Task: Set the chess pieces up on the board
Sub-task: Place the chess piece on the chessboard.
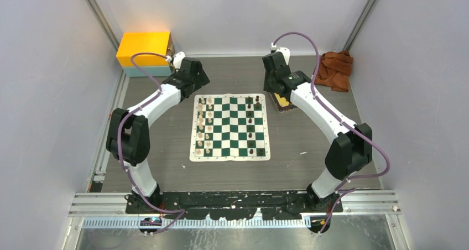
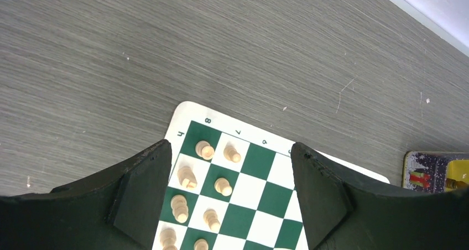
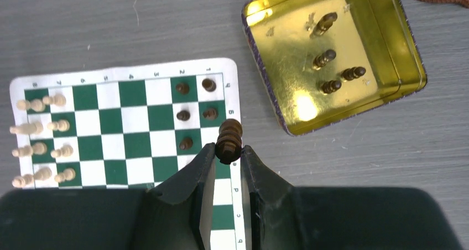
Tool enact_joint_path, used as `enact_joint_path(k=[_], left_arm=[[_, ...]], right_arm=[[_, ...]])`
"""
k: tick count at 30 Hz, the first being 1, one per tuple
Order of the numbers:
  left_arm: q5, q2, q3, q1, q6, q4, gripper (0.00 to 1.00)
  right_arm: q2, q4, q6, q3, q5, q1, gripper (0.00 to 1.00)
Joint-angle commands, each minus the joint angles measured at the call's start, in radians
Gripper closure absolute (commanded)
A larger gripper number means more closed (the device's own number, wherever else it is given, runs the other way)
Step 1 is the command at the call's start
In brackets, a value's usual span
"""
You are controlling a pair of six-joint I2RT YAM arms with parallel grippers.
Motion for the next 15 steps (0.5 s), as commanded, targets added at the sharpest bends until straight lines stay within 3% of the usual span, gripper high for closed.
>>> enact_joint_path(k=[1,15], left_arm=[[-0.028,-0.083,-0.028,-0.003,-0.009,0.062,0.21],[-0.022,-0.094,-0.056,-0.002,0.002,0.07,0.2]], right_arm=[[-0.089,-0.049,0.002,-0.045,0.04,0.064,0.99],[-0.231,-0.073,0.099,-0.272,0.061,0.204,0.99]])
